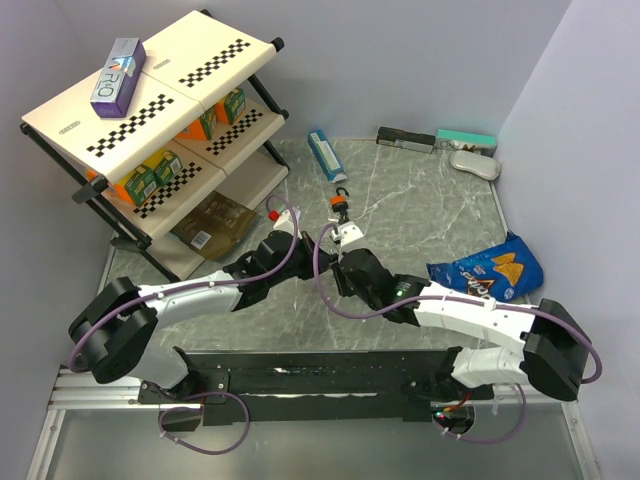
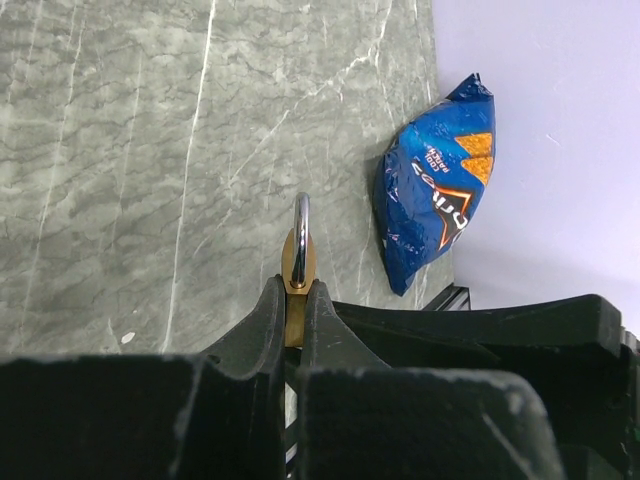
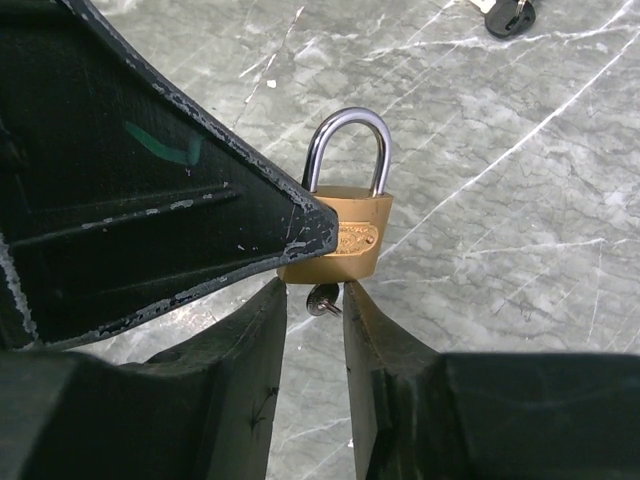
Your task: Unlock with the key
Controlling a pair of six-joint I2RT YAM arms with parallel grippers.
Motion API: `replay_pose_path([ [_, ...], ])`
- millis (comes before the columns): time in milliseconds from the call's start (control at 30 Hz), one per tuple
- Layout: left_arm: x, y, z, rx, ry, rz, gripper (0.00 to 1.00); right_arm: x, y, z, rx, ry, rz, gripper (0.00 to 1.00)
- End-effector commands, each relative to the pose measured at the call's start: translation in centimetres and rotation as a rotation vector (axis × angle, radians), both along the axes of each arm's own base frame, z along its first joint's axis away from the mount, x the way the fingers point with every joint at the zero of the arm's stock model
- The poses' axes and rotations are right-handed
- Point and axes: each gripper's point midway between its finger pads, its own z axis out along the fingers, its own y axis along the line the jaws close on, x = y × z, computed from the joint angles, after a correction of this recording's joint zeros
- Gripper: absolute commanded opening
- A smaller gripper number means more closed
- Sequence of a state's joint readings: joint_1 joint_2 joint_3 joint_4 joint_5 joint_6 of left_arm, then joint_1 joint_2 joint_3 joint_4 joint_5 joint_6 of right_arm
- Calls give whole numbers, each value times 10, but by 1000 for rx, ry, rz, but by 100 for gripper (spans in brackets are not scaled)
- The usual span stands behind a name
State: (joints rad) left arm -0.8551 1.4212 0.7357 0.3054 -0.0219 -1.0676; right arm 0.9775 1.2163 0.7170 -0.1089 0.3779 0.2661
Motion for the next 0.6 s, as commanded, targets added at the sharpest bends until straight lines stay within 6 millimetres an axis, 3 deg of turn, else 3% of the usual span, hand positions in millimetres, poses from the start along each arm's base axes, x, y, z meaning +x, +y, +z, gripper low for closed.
replay_pose_path([
  [0, 3, -12, 34, -87, -46, -23, 1, 11, 12, 23, 39, -55, -11, 34],
  [567, -7, -16, 41, -131, -75, -82, 1, 12, 16, 21, 85, -24, -27, 4],
])
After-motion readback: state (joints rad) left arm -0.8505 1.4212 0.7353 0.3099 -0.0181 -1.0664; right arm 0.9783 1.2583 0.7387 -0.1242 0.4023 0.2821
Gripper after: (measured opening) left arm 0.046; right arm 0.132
